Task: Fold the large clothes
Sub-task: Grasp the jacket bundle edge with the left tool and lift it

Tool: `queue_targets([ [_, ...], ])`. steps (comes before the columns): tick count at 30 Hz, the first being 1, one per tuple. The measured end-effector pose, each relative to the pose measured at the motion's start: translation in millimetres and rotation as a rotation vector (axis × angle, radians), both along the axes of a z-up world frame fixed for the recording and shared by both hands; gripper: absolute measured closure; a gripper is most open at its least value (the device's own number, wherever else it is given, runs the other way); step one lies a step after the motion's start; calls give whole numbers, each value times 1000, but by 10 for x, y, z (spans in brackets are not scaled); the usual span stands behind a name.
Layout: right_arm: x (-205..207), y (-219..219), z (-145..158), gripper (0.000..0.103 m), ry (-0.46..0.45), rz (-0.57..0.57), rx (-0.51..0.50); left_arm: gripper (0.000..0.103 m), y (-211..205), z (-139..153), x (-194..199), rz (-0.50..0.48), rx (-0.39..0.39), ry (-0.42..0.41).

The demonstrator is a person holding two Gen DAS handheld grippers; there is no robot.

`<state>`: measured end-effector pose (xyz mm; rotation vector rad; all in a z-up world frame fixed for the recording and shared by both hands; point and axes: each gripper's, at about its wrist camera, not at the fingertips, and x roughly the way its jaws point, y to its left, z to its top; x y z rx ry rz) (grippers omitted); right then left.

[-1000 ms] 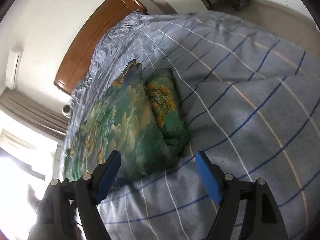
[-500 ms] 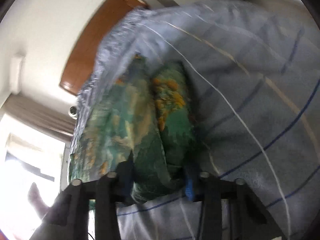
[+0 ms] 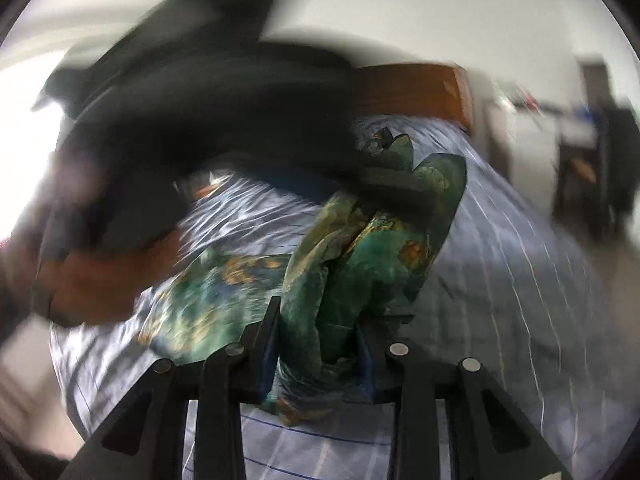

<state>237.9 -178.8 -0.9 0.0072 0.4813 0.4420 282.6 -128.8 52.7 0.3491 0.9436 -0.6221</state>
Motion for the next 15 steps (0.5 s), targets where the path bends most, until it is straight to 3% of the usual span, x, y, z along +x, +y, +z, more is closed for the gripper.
queue_targets([
  [1,-71,162,25,70,-31,33,-50,2,38,-37,-14,28,59,-29],
  [2,-129,300,38,70,-56,61,-91,10,93,-82,-41,52,91,-41],
  [3,-140,380,45,70,-67,80,-111,40,160,-115,-60,75,111,-45],
  [5,-163,510,46,70,-75,114,-130,68,344,-181,-62,110,101,-16],
  [6,-128,535,40,70,-73,120,-132,74,453,-190,-60,124,81,-6],
  [9,-110,539,55,66,-39,152,-102,77,797,-171,-45,165,51,-17],
  [12,-106,394,201,47,32,230,22,78,1290,-173,86,231,23,-26],
  [15,-59,199,347,45,58,192,59,78,1813,-241,225,318,-23,-11],
])
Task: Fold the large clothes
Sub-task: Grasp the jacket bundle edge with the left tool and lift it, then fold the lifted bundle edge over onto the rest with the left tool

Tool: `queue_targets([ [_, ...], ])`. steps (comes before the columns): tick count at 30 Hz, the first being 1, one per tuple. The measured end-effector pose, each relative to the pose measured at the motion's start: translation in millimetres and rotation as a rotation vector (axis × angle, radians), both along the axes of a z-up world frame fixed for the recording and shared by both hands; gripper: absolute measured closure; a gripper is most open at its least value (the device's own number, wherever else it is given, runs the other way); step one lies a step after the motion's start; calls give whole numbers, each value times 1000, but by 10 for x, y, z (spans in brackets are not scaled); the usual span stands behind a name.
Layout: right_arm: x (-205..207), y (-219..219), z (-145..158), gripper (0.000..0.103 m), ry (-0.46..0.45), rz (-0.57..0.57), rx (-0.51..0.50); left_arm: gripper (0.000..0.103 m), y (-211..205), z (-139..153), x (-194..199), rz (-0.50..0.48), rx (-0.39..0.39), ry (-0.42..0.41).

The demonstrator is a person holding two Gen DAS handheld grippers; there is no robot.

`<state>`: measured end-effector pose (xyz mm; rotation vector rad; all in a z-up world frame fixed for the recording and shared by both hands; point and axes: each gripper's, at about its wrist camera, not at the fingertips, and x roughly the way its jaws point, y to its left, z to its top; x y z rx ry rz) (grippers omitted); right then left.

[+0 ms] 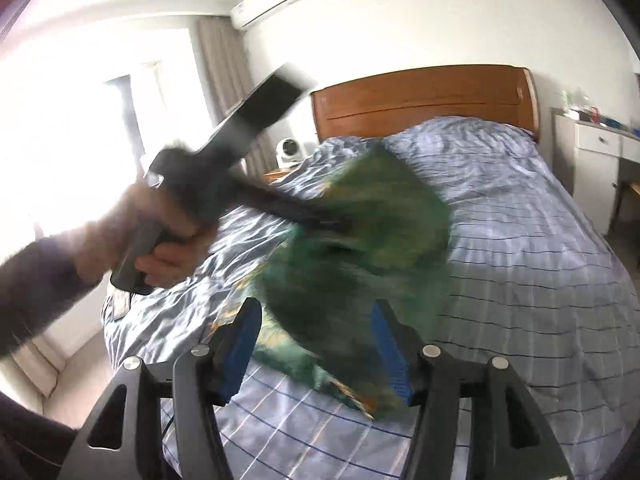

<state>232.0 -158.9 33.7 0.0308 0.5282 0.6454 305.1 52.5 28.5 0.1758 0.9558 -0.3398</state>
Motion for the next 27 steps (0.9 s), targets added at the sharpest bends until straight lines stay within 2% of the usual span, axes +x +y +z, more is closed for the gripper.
queue_targets([
  [3,242,-34,21,45,22,-62,-90,77,483,-184,30,81,-42,28],
  [6,555,80,-42,47,69,-64,-133,77,896,-433,26,151,-100,64],
  [7,620,126,-94,50,86,-56,-138,77,1008,-486,22,169,-114,70],
  [13,977,924,-459,51,165,55,-211,77,1512,-812,59,268,-188,97],
  [18,1126,1538,-971,51,231,104,-328,77,1780,-1081,90,345,-220,131],
  [22,1141,1818,-1363,49,264,104,-413,75,1919,-1393,113,381,-282,160],
  [25,1218,1846,-1578,49,293,66,-404,74,1942,-1524,123,394,-311,145],
  [27,1225,1849,-1588,49,297,45,-393,73,1970,-1599,131,403,-328,137],
])
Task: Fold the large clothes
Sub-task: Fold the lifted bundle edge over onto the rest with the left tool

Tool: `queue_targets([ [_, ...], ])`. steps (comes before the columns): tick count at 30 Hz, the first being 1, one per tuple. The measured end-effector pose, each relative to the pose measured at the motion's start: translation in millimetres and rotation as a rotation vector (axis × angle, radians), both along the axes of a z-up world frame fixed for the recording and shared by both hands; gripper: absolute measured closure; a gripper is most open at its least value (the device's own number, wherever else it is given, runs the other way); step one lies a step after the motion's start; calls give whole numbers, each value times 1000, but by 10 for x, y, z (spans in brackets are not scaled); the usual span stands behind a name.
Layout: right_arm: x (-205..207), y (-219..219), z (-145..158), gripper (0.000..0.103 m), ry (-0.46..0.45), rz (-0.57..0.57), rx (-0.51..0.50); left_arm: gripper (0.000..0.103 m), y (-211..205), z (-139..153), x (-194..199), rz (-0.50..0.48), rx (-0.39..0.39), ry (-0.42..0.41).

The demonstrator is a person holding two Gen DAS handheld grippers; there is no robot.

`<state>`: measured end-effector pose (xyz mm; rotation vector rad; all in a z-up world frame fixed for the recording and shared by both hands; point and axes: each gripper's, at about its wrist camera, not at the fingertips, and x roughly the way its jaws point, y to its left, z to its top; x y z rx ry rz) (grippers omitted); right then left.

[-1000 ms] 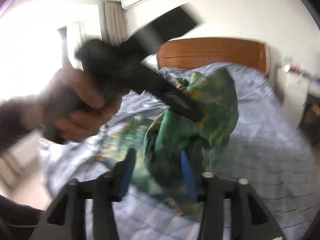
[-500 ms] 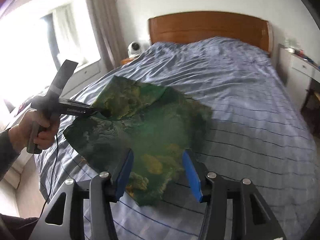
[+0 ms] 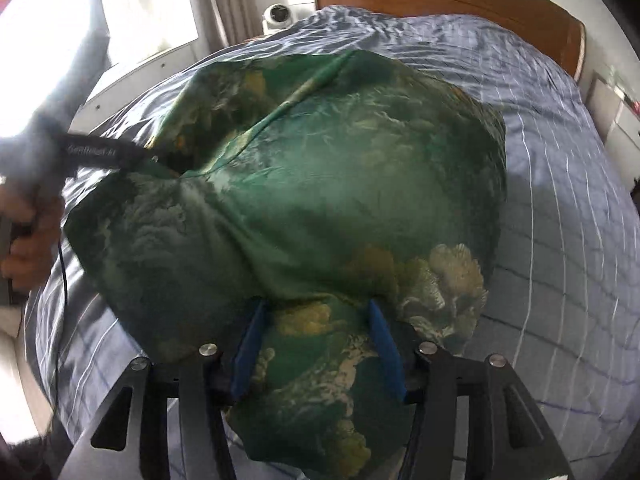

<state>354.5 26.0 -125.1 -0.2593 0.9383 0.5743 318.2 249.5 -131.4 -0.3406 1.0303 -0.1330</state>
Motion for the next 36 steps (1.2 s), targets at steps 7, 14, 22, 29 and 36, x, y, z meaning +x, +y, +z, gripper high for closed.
queue_targets([
  [7,-1,104,6,48,14,16,-51,70,120,51,-66,-9,-68,-4],
  [14,416,124,961,48,85,-21,108,70,149,252,-230,-29,-23,-20],
  [22,1362,768,789,48,153,-184,116,70,112,103,-231,18,-7,0],
  [29,1381,1082,156,48,131,-182,-79,69,64,12,-171,36,40,13],
  [36,822,613,675,48,106,-42,73,69,80,5,-187,38,35,5],
])
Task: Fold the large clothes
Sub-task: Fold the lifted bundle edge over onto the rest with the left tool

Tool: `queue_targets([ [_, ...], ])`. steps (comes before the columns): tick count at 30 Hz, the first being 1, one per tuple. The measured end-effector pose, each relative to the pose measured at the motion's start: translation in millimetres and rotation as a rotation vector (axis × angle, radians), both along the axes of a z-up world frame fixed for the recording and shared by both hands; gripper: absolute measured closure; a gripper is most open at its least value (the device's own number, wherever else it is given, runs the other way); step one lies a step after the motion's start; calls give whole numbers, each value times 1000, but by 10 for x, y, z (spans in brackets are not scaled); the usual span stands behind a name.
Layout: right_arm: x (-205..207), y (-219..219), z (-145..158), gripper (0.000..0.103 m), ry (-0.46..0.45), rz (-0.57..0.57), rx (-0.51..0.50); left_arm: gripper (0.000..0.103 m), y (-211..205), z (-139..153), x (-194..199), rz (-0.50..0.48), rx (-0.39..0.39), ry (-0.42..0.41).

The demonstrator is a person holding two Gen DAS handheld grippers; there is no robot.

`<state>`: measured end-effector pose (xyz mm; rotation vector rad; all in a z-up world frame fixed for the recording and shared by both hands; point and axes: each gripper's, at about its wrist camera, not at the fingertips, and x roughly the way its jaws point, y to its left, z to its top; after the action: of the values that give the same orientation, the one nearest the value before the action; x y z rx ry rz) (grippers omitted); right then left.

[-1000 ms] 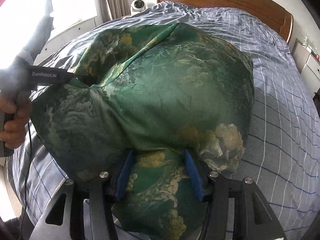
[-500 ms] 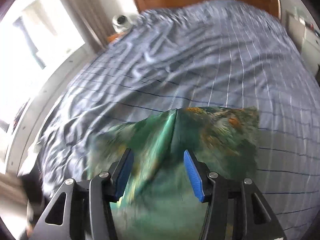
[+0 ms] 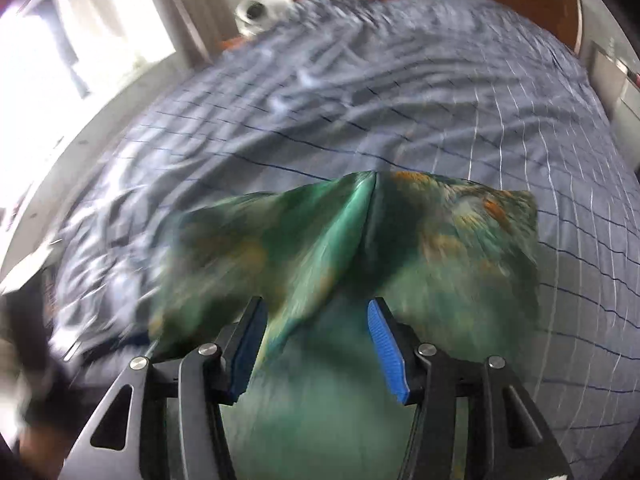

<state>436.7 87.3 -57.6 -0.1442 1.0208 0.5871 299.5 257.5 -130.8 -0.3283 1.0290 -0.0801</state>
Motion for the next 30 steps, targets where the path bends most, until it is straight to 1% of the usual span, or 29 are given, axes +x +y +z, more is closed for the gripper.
queue_targets([
  [2,-405,-256,150,48,-39,36,28,69,0,2,4,-2,4,-1],
  [4,-755,-448,211,48,-69,46,29,69,-9,0,5,-1,11,-3],
  [5,-987,-556,185,48,-68,50,33,69,-17,3,2,0,14,-4],
  [7,-1234,-650,71,48,-50,56,45,69,-27,5,-3,6,18,-1],
  [8,-1323,-664,-28,48,-47,51,34,69,-40,7,-3,6,24,3],
  [11,-1316,-613,-455,48,-19,29,-16,69,-134,28,-22,8,78,10],
  [13,-1273,-576,-635,48,9,27,-32,69,-184,40,-25,17,117,14],
  [14,-1262,-562,-673,48,2,32,-41,69,-192,46,-21,24,124,17],
  [16,-1299,-529,-651,48,-25,39,-65,69,-184,74,-22,39,124,23],
  [18,-1395,-533,-502,48,-64,33,-70,67,-193,153,-57,49,130,8],
  [19,-1464,-543,-411,48,-91,33,-68,62,-204,217,-99,59,142,-6],
  [20,-1548,-571,-283,42,-123,32,-60,57,-213,281,-142,74,153,-18],
  [21,-1605,-601,-208,37,-136,29,-54,43,-222,328,-181,87,159,-29],
  [22,-1662,-634,-126,27,-153,17,-55,29,-225,390,-240,104,161,-44],
  [23,-1723,-671,-45,23,-179,1,-60,24,-224,467,-335,121,155,-68],
  [24,-1774,-705,11,23,-202,-6,-66,16,-226,526,-411,127,143,-89],
  [27,-1936,-762,138,23,-284,-21,-109,9,-243,684,-646,133,118,-138],
  [30,-2036,-834,246,23,-342,-41,-127,7,-333,814,-842,127,132,-175],
])
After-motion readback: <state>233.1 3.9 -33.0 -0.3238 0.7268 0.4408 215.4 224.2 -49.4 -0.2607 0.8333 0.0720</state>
